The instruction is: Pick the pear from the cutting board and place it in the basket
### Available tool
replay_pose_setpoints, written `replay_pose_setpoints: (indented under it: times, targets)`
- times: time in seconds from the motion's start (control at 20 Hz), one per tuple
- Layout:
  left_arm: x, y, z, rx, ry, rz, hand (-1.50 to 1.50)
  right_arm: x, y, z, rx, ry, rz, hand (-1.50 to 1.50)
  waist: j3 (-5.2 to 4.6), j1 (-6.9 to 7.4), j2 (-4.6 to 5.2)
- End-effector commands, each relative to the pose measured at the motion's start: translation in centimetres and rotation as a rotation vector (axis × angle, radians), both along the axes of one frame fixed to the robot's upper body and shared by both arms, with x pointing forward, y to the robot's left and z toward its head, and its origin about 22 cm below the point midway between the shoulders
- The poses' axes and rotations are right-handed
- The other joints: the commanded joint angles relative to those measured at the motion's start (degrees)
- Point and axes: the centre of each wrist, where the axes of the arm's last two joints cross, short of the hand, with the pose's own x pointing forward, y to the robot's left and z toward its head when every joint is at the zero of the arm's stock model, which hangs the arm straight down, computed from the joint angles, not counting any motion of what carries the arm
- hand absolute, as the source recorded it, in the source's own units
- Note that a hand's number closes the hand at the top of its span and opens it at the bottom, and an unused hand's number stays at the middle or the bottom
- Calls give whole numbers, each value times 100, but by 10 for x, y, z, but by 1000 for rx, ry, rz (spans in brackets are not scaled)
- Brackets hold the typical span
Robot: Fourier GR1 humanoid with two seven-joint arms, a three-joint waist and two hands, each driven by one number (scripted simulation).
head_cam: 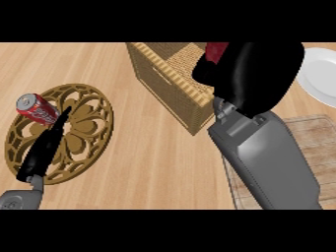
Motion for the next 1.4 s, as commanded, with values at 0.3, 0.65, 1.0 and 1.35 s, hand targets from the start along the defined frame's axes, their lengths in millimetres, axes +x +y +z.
replay_pose_setpoints:
  times: [0.3, 0.65, 1.0, 1.35]
  targets:
    - [1, -15, -12, -11, 37, -3, 0, 57, 20, 27, 107, 222, -245, 150, -9, -1, 79]
    - [5, -4, -3, 3, 29, -1, 0, 88, 21, 17, 150, 252, -287, -150, -4, 52, 100]
    - [8, 0, -4, -20, 40, 11, 0, 95, 31, 13, 176, 88, -269, -150, -4, 12, 112]
    - [-2, 8, -10, -3, 30, 52, 0, 97, 2, 33, 291, -108, -356, -150, 2, -229, 36]
